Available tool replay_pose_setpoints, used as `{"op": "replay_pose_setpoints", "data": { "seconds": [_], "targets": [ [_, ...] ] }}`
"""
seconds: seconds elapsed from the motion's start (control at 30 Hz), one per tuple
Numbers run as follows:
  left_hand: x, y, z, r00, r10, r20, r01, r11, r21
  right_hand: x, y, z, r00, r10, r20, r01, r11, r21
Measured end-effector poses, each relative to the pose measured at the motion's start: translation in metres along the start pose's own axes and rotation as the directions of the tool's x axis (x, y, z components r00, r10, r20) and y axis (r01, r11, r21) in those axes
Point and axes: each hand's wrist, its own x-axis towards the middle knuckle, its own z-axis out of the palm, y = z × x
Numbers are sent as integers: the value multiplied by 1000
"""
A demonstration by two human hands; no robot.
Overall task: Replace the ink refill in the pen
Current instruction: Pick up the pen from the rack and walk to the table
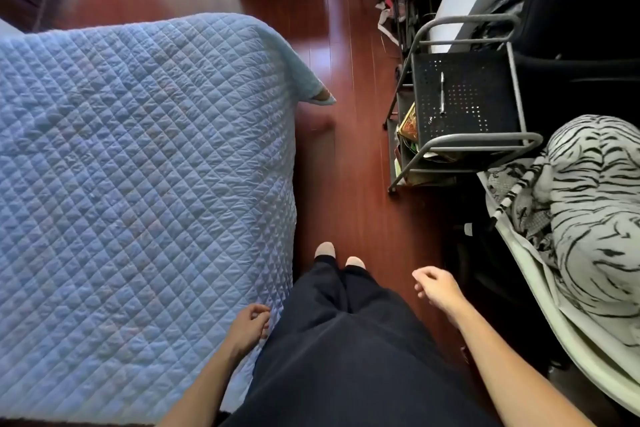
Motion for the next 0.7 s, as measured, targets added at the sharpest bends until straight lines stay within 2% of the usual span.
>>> {"op": "replay_pose_setpoints", "data": {
  "seconds": [0.17, 0.33, 0.43, 0.57, 0.63, 0.7],
  "targets": [
    [12, 2, -19, 995, -100, 10, 99, 990, 98, 33, -86, 1, 993, -113, -33, 113, 994, 5],
    [49, 45, -51, 996, -86, -16, 88, 982, 167, 55, -137, 0, 992, -119, -51, 118, 993, -18],
    [76, 93, -68, 999, -23, -28, 27, 987, 159, 63, -145, -5, 993, -76, -87, 73, 997, -28],
    [110, 177, -84, 996, 39, 76, -50, 987, 150, 71, -138, -17, 992, 30, -121, -36, 998, -52],
    [127, 222, -91, 992, 106, 75, -117, 978, 175, 74, -134, -23, 989, 80, -121, -89, 994, -70],
    [139, 268, -95, 984, 153, 88, -163, 980, 116, 78, -134, -28, 986, 121, -113, -131, 988, -77]
  ]
}}
